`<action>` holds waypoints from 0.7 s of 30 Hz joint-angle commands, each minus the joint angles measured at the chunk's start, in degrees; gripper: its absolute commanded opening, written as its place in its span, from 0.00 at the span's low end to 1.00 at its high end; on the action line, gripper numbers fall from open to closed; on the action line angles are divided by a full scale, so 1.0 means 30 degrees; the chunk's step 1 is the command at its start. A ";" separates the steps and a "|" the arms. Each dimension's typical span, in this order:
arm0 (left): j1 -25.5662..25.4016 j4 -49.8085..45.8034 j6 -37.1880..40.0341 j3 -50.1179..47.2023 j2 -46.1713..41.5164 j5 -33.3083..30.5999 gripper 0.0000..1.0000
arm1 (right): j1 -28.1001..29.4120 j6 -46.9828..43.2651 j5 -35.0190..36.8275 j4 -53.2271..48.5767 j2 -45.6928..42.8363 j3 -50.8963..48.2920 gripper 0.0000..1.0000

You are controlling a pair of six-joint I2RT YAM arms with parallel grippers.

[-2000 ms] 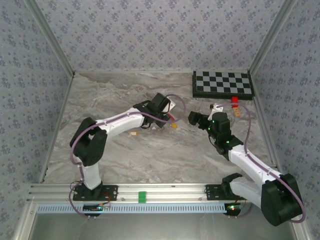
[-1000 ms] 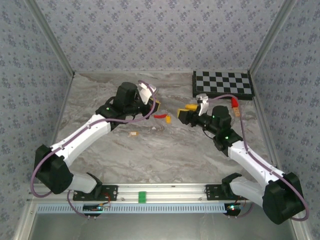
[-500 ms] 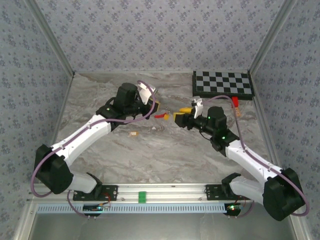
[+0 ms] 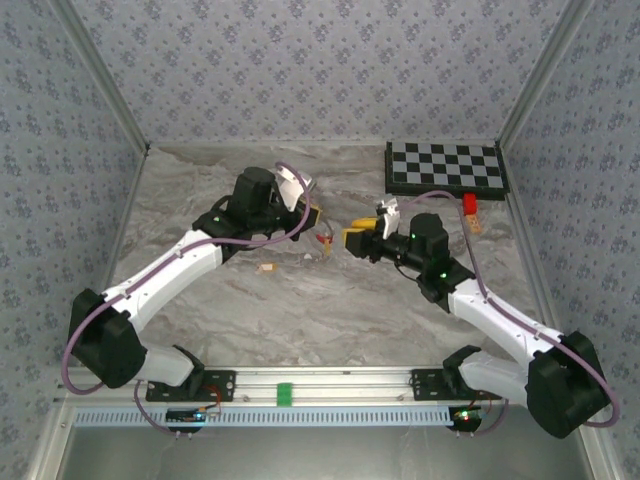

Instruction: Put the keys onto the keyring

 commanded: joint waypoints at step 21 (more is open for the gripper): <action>0.0047 0.0305 0.0180 0.1042 -0.0048 0.6849 0.00 | -0.2172 0.5225 -0.8481 0.6241 0.2372 0.1454 0.28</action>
